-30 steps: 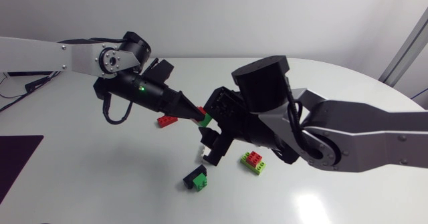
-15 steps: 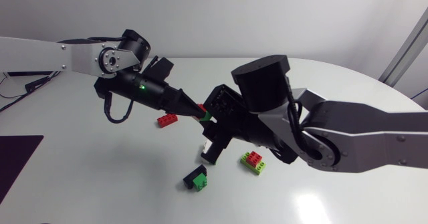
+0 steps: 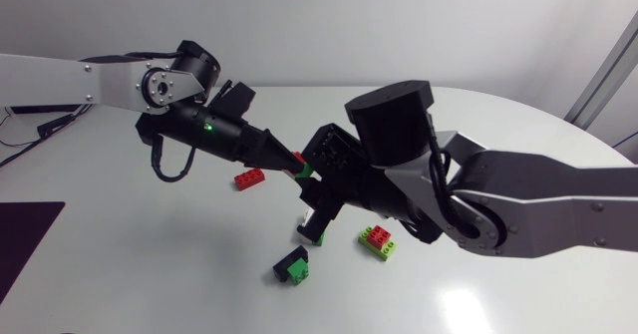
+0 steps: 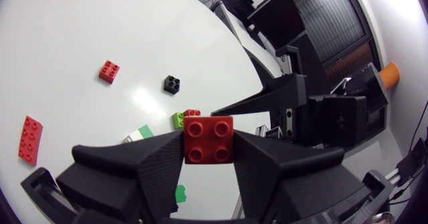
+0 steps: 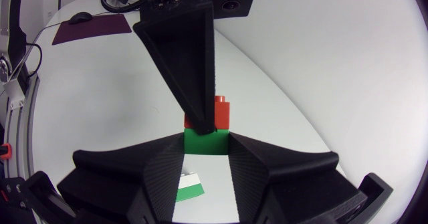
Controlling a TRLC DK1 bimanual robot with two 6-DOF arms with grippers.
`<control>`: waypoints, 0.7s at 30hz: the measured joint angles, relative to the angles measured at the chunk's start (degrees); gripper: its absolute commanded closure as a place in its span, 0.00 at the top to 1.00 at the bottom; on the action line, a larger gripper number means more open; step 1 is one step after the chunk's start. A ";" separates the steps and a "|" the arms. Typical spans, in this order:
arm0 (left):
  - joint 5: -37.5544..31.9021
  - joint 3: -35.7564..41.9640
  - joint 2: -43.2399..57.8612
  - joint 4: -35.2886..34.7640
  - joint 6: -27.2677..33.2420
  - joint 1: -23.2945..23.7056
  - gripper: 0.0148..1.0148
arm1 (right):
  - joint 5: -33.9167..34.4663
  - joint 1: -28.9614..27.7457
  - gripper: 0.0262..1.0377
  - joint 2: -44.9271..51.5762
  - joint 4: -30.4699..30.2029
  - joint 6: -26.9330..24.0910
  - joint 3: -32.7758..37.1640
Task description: Separate the duplo bricks
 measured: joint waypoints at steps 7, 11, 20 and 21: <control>0.02 0.00 -0.72 -0.02 0.00 0.61 0.45 | 0.02 0.00 0.33 0.11 0.04 0.00 0.00; 0.02 0.00 -0.72 -0.04 0.00 0.61 0.45 | 0.02 0.00 0.33 0.11 0.02 0.00 0.00; 0.00 0.00 -0.72 -0.20 -0.17 0.66 0.20 | 0.04 0.00 0.33 0.11 0.02 -0.02 -0.02; 0.00 0.00 -0.72 -0.22 -0.17 0.66 0.19 | 0.04 0.00 0.33 0.11 0.02 -0.04 -0.02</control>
